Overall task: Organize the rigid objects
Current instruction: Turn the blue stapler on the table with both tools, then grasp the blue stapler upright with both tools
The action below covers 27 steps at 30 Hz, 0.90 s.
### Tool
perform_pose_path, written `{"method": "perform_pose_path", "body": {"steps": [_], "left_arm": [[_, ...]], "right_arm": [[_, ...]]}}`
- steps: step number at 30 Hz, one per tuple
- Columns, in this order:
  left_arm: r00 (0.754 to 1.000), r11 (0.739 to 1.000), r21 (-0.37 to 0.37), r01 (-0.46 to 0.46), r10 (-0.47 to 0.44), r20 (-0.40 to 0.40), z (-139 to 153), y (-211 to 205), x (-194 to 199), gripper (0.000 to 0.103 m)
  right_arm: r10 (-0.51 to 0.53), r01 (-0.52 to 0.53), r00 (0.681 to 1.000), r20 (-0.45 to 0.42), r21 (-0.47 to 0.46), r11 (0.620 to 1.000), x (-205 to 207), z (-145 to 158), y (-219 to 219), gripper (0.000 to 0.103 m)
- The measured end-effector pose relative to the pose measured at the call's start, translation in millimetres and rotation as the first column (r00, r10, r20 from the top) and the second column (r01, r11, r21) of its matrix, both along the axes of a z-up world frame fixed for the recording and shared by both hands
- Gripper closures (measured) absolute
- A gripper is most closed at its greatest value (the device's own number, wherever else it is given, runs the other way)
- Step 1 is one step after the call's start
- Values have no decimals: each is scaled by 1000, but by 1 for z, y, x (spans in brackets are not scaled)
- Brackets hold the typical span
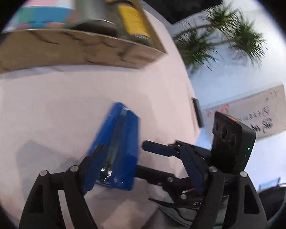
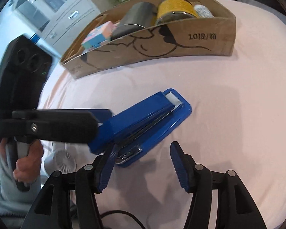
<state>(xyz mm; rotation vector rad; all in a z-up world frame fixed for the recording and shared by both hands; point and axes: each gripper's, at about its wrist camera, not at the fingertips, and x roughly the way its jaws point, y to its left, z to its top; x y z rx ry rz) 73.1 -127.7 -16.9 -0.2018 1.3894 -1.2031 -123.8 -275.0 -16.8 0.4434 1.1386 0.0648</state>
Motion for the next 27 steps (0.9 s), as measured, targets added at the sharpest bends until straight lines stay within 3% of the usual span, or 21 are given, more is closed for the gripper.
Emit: {"method": "perform_pose_path", "body": {"steps": [3,6,9,13,17,20,23,25,27], "left_arm": [[998,1000,24,3,-2,-57,-14,7,7,25],[1000,999,28,15,-15,-27,-12,7,2,25],[998,1000,-19,13,-14,-57,-8,9,0,24],[999,999,-33,23,-24,-32,-2,7,-12,24],[984,992,-112,60,-78,-163,-12,-2,-22,22],[990,992,-87,95,-103,-93,-4,-7,-29,22],[1000,999,-42,10,-9,26,9,10,-20,22],[992,999,8,-53,52,115,15,25,-11,22],[988,994,37,-105,101,115,13,35,0,22]], "right_arm": [[-41,42,999,-21,50,998,7,-9,-1,46],[-34,34,999,-11,84,996,8,-12,-1,45],[13,-15,1000,16,102,995,12,-14,-4,45],[109,-115,993,50,142,983,22,-19,-14,45],[128,-129,991,44,17,992,12,-4,-31,42],[119,-117,993,18,-88,989,-3,10,-38,41],[87,-85,996,18,-114,990,-10,22,-37,38],[72,-67,997,37,-115,991,-9,31,-26,37],[59,-54,996,59,-79,995,-5,36,-11,35]]}}
